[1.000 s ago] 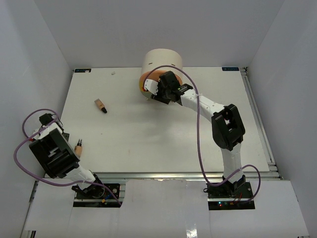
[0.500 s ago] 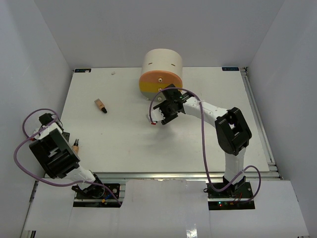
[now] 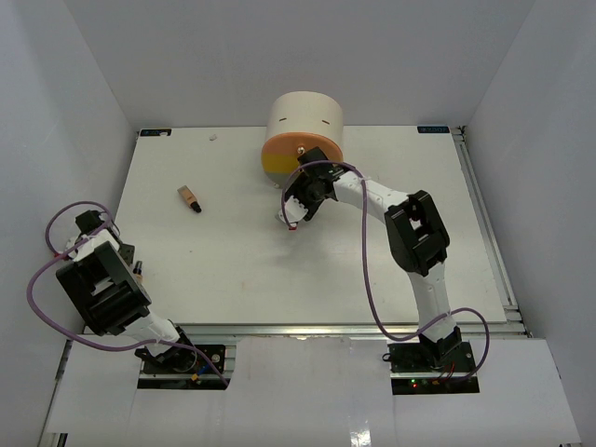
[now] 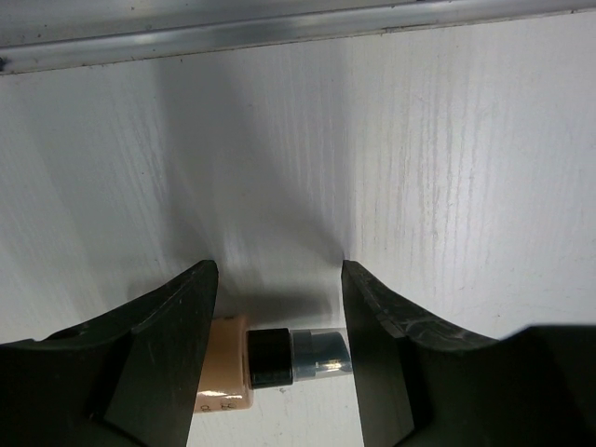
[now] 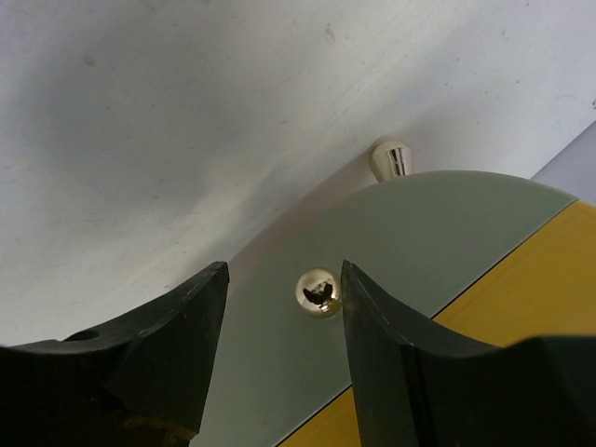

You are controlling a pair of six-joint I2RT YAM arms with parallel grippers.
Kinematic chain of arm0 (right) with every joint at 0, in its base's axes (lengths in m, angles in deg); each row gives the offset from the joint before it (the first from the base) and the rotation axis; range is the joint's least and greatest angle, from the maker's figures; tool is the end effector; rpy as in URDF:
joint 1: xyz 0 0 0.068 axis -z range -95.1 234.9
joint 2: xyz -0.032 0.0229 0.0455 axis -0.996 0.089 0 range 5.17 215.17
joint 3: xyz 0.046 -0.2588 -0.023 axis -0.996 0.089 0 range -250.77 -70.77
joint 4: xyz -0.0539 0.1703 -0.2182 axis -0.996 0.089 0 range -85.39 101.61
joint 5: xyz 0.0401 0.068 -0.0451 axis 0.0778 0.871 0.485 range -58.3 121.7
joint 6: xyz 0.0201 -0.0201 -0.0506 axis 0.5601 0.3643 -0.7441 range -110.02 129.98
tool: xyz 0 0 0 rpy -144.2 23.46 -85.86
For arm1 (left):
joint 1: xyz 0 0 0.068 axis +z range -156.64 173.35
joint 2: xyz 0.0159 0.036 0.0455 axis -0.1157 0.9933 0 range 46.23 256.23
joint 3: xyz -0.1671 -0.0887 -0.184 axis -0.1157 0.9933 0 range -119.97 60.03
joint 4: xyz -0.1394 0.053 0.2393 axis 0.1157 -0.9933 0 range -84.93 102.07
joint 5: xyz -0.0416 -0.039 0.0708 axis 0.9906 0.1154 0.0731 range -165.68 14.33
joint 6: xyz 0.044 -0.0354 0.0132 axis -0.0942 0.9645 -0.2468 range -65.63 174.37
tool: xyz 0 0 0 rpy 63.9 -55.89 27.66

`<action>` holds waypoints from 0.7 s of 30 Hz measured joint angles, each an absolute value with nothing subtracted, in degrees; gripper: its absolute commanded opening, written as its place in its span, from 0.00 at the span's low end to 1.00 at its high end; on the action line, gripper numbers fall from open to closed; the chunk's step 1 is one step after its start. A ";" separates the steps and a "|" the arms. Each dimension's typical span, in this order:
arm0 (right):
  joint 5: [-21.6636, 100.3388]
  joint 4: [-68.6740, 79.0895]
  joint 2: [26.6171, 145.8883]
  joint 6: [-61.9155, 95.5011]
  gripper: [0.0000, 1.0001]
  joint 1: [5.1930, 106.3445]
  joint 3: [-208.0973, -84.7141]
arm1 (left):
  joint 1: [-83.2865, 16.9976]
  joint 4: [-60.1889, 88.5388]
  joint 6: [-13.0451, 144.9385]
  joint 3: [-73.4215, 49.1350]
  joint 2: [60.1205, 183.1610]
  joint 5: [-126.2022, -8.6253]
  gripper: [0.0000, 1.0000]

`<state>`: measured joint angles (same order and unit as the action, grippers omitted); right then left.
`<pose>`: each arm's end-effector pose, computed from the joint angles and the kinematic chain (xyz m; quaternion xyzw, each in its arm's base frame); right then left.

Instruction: Organize the makeup

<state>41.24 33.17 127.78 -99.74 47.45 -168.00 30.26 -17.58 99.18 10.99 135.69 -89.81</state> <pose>0.3861 0.3044 0.1749 -0.9162 0.2432 -0.1180 0.2958 0.2327 0.1874 0.1336 -0.6555 0.7253 0.1090 0.1797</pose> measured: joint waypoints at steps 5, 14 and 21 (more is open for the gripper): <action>41.22 33.11 130.47 -101.28 0.48 47.81 -171.62 | 30.08 -17.39 99.18 10.99 135.65 -89.28 0.67; 40.66 32.63 133.05 -103.05 0.26 48.14 -173.96 | 29.91 -17.02 99.18 10.99 135.60 -88.19 0.67; 40.65 32.75 133.04 -103.18 0.18 48.14 -174.01 | 29.89 -16.80 99.18 10.99 135.60 -87.78 0.67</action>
